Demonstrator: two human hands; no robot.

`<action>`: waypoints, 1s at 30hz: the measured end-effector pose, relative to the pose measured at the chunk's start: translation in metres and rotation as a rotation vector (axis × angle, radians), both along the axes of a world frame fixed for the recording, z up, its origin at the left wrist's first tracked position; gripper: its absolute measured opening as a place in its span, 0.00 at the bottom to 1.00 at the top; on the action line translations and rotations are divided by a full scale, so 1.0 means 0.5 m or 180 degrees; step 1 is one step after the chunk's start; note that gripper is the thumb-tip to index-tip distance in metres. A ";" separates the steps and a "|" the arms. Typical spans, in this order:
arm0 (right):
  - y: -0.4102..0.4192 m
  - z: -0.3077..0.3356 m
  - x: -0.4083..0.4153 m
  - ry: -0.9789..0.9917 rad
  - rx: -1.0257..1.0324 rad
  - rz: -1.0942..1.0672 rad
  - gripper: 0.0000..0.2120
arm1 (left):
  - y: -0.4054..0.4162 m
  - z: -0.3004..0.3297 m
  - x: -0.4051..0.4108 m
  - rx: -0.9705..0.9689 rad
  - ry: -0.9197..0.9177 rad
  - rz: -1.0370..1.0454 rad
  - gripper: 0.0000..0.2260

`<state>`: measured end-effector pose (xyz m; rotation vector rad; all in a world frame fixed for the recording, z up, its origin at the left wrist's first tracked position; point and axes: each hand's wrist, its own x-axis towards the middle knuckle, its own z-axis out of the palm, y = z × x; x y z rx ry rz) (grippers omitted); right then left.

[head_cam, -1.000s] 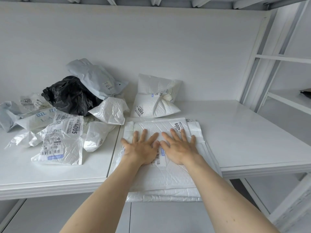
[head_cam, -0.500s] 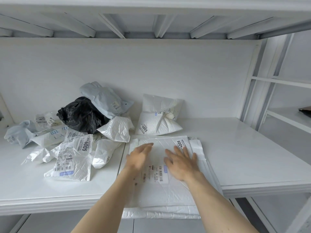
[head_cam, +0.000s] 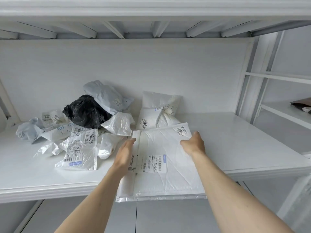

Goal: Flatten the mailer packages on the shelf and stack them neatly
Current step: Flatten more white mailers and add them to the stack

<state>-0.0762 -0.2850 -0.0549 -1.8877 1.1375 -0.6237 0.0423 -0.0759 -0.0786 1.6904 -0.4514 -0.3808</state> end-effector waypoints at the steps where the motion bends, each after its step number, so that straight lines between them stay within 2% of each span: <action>1: -0.007 0.009 -0.007 -0.0150 0.0028 -0.0020 0.16 | -0.001 0.008 -0.004 -0.0032 -0.0014 -0.0025 0.22; 4: -0.033 0.030 -0.027 -0.0749 0.0091 -0.0144 0.10 | -0.012 0.025 -0.017 0.0020 -0.0271 0.0082 0.17; 7: -0.050 0.054 -0.059 -0.1355 0.0206 -0.0577 0.06 | -0.028 0.024 -0.035 0.0165 -0.0486 0.0121 0.18; 9: -0.057 0.063 -0.077 -0.1657 0.0314 -0.0923 0.09 | -0.033 0.012 -0.043 0.0701 -0.0718 -0.0122 0.23; 12: -0.059 0.069 -0.099 -0.1851 0.0428 -0.1399 0.13 | -0.050 -0.005 -0.063 0.2314 -0.1445 -0.0853 0.36; 13: -0.057 0.073 -0.107 -0.1933 0.0532 -0.1549 0.14 | -0.056 -0.006 -0.077 0.2667 -0.1639 -0.1134 0.41; 16: -0.055 0.078 -0.122 -0.2105 0.0853 -0.1947 0.16 | -0.060 0.011 -0.122 0.3109 -0.1867 -0.2049 0.53; 19: -0.050 0.075 -0.135 -0.2094 0.1075 -0.2123 0.16 | -0.054 0.017 -0.146 0.3478 -0.2125 -0.2373 0.57; 23: -0.048 0.067 -0.155 -0.2173 0.1402 -0.2200 0.16 | -0.045 0.025 -0.153 0.3394 -0.1999 -0.2341 0.50; 26: -0.049 0.061 -0.175 -0.2182 0.1614 -0.2169 0.17 | -0.039 0.044 -0.145 0.2850 -0.1644 -0.2226 0.35; 28: -0.055 0.052 -0.181 -0.2196 0.1656 -0.2081 0.17 | -0.032 0.056 -0.145 0.2555 -0.1614 -0.2064 0.27; 30: -0.059 0.041 -0.181 -0.2282 0.1612 -0.1978 0.15 | -0.026 0.057 -0.146 0.2678 -0.1714 -0.2070 0.28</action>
